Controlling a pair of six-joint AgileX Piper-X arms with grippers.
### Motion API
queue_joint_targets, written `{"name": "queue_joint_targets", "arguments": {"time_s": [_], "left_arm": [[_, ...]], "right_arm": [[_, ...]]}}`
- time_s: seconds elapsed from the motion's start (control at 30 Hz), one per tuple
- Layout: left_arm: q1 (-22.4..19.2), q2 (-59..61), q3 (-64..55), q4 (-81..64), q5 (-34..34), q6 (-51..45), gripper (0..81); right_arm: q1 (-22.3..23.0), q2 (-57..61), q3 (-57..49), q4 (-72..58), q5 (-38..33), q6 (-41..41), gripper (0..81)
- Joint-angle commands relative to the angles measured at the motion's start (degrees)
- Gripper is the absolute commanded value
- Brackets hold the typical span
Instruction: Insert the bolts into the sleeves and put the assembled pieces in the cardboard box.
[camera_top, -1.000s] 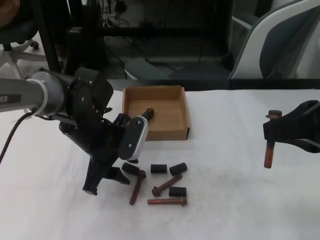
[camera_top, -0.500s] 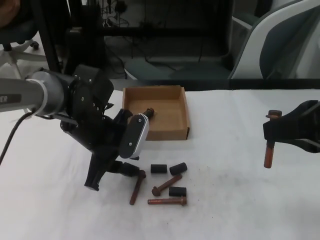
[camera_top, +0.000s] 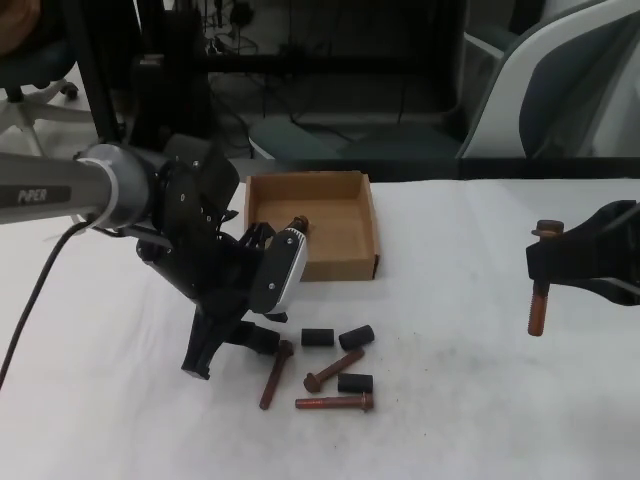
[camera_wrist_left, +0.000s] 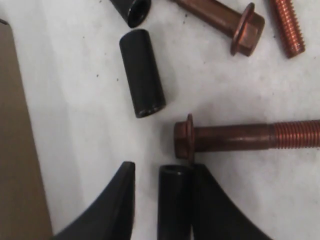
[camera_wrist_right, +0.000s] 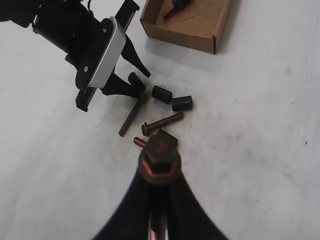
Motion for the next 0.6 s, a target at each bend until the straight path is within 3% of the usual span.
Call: {"name": "queue_joint_targets", "arguments": {"time_s": [0.0, 0.3, 0.43, 0.57], "left_arm": [[-0.43, 0.5, -0.47, -0.34, 1.63, 1.32, 38.2], [-0.5, 0.95, -0.47, 3.51, 0.62, 0.89, 20.2], [-0.5, 0.95, -0.47, 3.87, -2.88, 1.11, 13.7], [-0.88, 0.74, -0.47, 3.87, -9.22, 1.11, 2.0]], "right_arm": [[-0.32, -0.67, -0.19, -0.61, 0.15, -0.5, 0.6], [-0.32, -0.67, -0.19, -0.61, 0.89, -0.5, 0.6], [-0.32, -0.67, -0.19, -0.61, 0.89, -0.5, 0.6], [-0.32, -0.67, -0.19, -0.61, 0.89, -0.5, 0.6]]}}
